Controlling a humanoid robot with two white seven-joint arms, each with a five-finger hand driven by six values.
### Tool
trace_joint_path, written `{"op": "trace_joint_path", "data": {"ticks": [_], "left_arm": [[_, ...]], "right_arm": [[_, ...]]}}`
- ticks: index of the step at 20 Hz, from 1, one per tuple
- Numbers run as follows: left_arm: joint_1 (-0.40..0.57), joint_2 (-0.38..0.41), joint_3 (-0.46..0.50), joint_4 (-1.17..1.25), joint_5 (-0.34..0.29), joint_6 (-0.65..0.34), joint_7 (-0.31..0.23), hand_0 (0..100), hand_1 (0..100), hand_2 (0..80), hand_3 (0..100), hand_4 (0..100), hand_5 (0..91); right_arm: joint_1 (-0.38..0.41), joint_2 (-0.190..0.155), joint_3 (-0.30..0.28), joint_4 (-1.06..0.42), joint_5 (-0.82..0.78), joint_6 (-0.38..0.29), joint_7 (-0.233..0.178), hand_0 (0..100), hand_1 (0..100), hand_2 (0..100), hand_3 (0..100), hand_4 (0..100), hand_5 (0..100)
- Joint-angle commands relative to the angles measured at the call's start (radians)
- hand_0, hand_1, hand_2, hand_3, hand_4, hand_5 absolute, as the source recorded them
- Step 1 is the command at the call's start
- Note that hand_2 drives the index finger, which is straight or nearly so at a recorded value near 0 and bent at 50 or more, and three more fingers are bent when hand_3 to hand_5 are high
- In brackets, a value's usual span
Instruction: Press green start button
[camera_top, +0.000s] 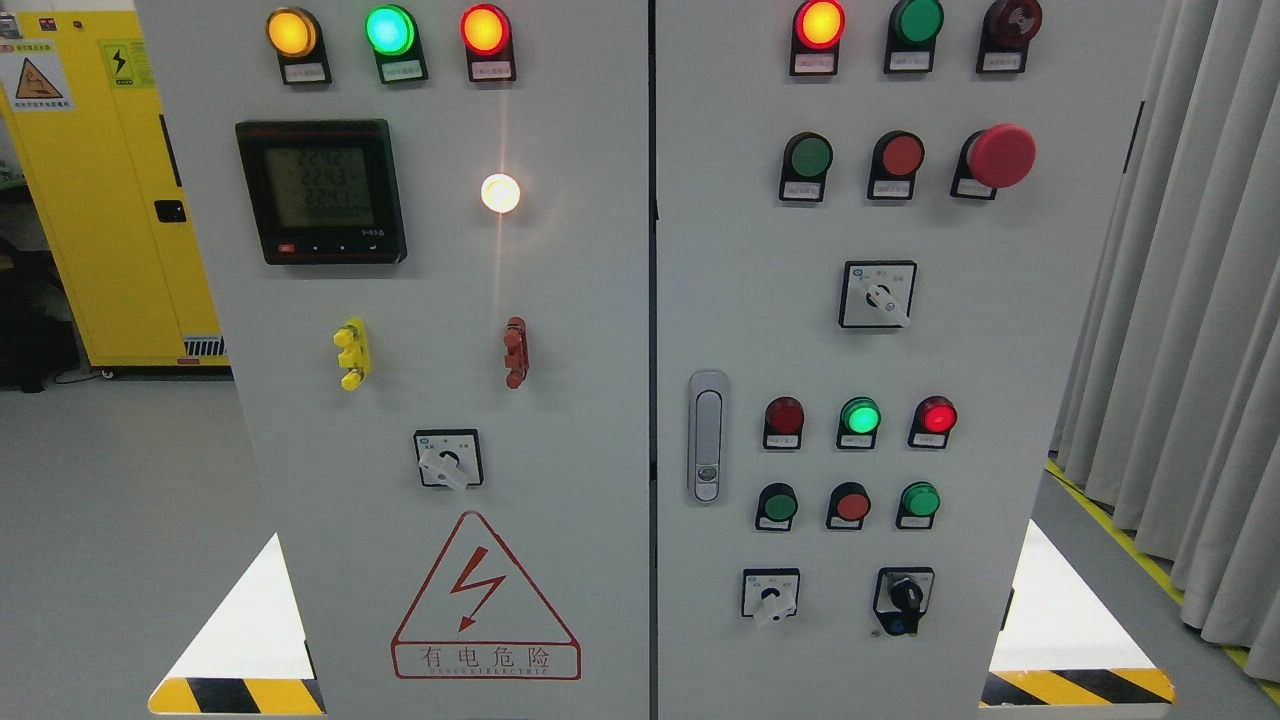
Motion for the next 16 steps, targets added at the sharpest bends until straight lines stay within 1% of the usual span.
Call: {"op": "trace_joint_path", "data": {"ticks": [1, 7, 9, 11, 12, 13, 14, 16], "left_arm": [[-0.031, 0.007, 0.0, -0.026, 0.0, -0.001, 0.0, 12, 56, 0.0, 0, 0, 0.0], [-0.031, 0.006, 0.0, -0.028, 0.0, -0.001, 0.0, 12, 56, 0.0, 0, 0, 0.0], [-0.031, 0.006, 0.0, -0.026, 0.0, -0.001, 0.0, 12, 56, 0.0, 0, 0, 0.0], [-0.031, 0.006, 0.0, -0.026, 0.0, -0.001, 0.0, 12, 56, 0.0, 0, 0, 0.0], [-0.031, 0.006, 0.0, -0.026, 0.0, -0.001, 0.0, 12, 56, 0.0, 0, 0, 0.0], [-0.031, 0.006, 0.0, -0.026, 0.0, -0.001, 0.0, 12, 56, 0.0, 0, 0, 0.0], [-0.031, 0.003, 0.0, -0.026, 0.0, -0.001, 0.0, 12, 56, 0.0, 0, 0, 0.0], [-0.031, -0.002, 0.0, -0.028, 0.001, -0.001, 0.0, 12, 56, 0.0, 0, 0, 0.0]], "right_arm": [[-0.001, 0.0, 0.001, 0.0, -0.001, 0.0, -0.002, 18, 37, 0, 0, 0, 0], [-0.001, 0.0, 0.002, -0.004, 0.001, -0.004, 0.003, 18, 37, 0, 0, 0, 0], [-0.001, 0.002, 0.016, -0.023, 0.008, -0.01, 0.006, 18, 37, 0, 0, 0, 0], [-0.003, 0.003, 0.016, -0.1, 0.013, -0.018, 0.009, 18, 37, 0, 0, 0, 0], [-0.003, 0.011, 0.019, -0.149, 0.016, -0.018, 0.009, 18, 37, 0, 0, 0, 0], [-0.003, 0.026, 0.034, -0.22, 0.018, -0.015, 0.007, 18, 37, 0, 0, 0, 0], [0.0, 0.026, 0.041, -0.28, 0.018, -0.009, 0.007, 18, 37, 0, 0, 0, 0], [0.005, 0.028, 0.033, -0.374, 0.018, -0.001, 0.012, 18, 38, 0, 0, 0, 0]]}}
